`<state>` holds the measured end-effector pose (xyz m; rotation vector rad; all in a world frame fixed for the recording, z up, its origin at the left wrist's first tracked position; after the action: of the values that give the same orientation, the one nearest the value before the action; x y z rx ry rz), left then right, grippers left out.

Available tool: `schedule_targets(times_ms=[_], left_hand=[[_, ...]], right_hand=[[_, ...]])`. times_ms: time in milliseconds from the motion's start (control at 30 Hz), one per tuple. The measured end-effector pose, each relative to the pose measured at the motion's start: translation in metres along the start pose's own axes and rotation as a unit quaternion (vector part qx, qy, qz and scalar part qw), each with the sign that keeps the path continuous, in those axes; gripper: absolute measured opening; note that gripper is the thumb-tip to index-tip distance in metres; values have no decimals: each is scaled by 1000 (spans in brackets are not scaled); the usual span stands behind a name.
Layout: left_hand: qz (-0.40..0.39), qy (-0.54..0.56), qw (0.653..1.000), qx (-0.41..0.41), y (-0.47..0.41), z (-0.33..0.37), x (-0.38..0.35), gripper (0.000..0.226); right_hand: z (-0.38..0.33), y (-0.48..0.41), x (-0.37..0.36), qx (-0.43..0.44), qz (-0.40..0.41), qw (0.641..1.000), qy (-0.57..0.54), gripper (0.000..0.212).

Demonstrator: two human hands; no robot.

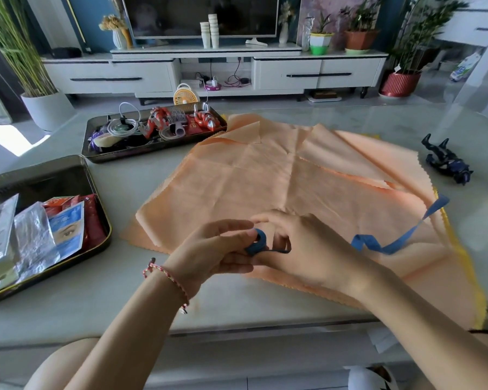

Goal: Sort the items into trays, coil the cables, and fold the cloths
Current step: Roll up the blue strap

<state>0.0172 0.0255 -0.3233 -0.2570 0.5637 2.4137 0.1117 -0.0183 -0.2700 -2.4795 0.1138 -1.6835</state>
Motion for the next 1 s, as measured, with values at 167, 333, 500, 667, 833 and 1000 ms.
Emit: schedule_targets(times_ms=[167, 333, 500, 667, 833, 1000], left_hand=[[-109, -107, 984, 88, 7, -6, -16, 46], [-36, -74, 996, 26, -7, 10, -23, 40], [10, 52, 999, -12, -22, 1, -51, 22], [5, 58, 998, -14, -35, 0, -72, 10], [3, -42, 999, 12, -44, 12, -82, 6], [-85, -156, 980, 87, -47, 11, -96, 11]], right_hand=[[-8, 8, -19, 41, -142, 975, -167, 31], [12, 5, 15, 1, 28, 999, -42, 28], [34, 18, 40, -25, 114, 993, 30, 31], [56, 22, 43, -45, 110, 992, 52, 28], [70, 22, 38, -46, 11, 991, -127, 30], [79, 24, 27, -51, -101, 969, -220, 34]])
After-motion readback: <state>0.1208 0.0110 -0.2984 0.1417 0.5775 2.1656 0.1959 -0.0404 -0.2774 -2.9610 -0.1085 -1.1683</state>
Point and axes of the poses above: each hand's wrist, its own y-axis away from the middle knuckle, its own x-axis out of the back of the hand, z = x × y, the point moved 10 cm from there along -y, towards the middle knuckle, and after that the axes turned 12 degrees about y, right-handed, at the moved point
